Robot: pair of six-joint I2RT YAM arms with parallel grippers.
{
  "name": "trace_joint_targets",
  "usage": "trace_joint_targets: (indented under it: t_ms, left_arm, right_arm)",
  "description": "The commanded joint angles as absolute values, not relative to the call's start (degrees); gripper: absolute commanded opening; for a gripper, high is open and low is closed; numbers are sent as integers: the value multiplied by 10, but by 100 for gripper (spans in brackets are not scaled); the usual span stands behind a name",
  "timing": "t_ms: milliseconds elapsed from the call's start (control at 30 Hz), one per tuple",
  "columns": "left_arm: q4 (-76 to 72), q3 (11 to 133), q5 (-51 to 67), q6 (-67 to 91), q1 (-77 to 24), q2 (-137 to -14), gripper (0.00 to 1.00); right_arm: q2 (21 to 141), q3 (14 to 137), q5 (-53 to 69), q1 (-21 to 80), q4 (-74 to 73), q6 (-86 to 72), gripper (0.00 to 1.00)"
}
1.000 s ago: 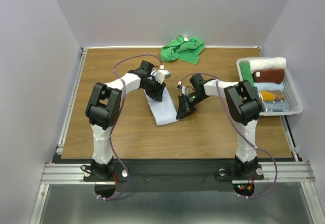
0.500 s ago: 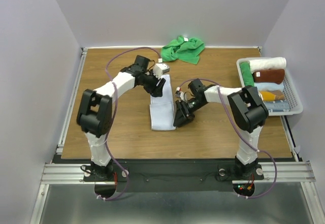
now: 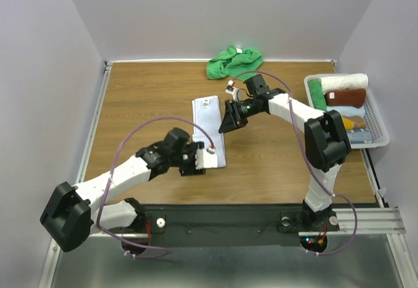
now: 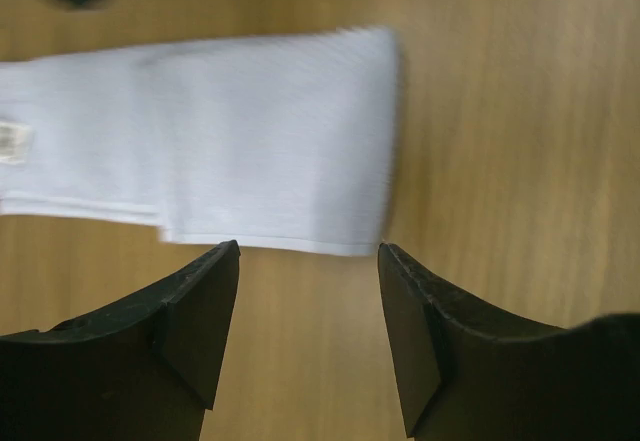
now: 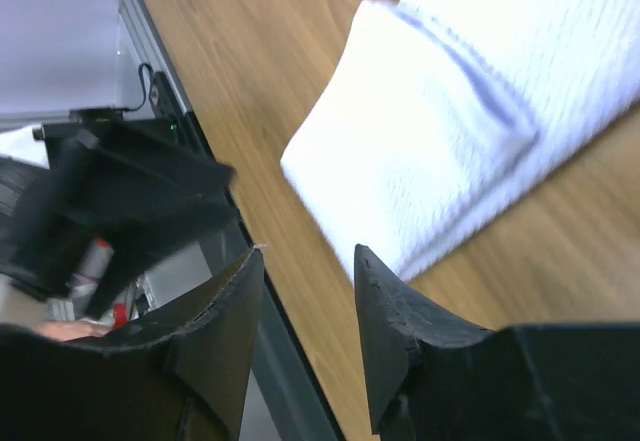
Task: Roll the towels
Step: Fold the towel, then roll the towel
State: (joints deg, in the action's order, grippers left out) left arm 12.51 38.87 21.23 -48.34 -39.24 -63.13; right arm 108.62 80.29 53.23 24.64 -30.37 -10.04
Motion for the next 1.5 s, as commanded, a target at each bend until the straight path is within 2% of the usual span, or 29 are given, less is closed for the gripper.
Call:
trace_joint_targets:
  t_ms: [0,233,633,733,833,1033,1233,1467]
  left_arm:
    - [52,333,121,-537,-450,-615,68]
    - [-25,275,76,-580,-529,-651,65]
    - [-59,314,34,-577,-533,-791,52]
    - [-42,323,36,-582,-533,-809,42]
    - [-1,337,48,-583,-533,-817,21]
    - [155,399,166,-555,-533,-798,0]
    - [246,453,246,-517,-534,-787,0]
    - [289,517,303,-497,-531,-803,0]
  right_arm:
    - [1132,847,553,263,-290,-128,46]
    - [1208,860,552,287,-279,-127,41]
    - [1245,848,524,287,-277,-113,38]
    - [1244,841,518,287,-278,-109,37]
    - [1239,836,515,287,-278,-106,37]
    - [1196,803,524,287,-279,-92,36]
    - [1120,762,534,287,-283,-62,37]
    - [1106,814,495,287,-283,-63,37]
